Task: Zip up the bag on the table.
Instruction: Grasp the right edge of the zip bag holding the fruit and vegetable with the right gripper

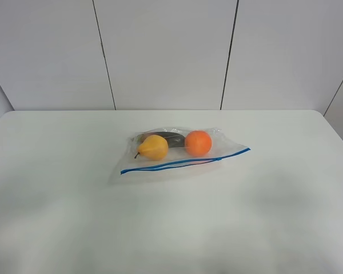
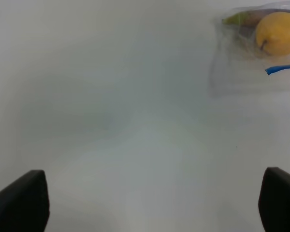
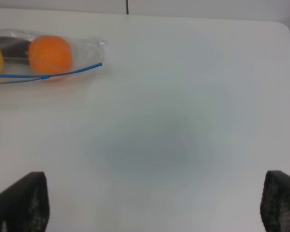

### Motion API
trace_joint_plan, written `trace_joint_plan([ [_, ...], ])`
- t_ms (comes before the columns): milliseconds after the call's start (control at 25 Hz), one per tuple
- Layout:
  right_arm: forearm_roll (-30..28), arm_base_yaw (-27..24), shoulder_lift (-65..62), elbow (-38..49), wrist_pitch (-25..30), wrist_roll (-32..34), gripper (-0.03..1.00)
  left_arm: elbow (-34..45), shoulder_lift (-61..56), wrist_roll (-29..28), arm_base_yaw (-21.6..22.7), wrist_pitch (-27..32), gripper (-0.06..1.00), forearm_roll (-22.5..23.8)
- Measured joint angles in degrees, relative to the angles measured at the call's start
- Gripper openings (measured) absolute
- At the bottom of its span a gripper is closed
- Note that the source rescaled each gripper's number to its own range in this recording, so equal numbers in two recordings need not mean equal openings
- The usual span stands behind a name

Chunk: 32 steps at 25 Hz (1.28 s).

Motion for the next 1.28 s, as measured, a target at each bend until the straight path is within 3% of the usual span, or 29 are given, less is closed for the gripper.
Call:
trace_joint_plan([
  [440, 0.6, 0.0, 4.6, -3.0, 0.1, 0.0, 1.0, 0.0, 0.0, 0.0, 0.0, 0.0, 1.0, 0.0],
  [680, 4.2, 0.0, 28.6, -16.4, 0.0, 0.0, 1.0, 0.0, 0.0, 0.0, 0.0, 0.0, 1.0, 0.0],
  [1000, 15.8, 0.0, 61.9, -33.9, 1.6, -0.1, 1.0, 0.0, 0.0, 0.0, 0.0, 0.0, 1.0, 0.0],
  [1280, 23.3, 0.0, 85.7, -43.4, 2.8, -4.7, 1.0, 0.0, 0.0, 0.0, 0.0, 0.0, 1.0, 0.0],
])
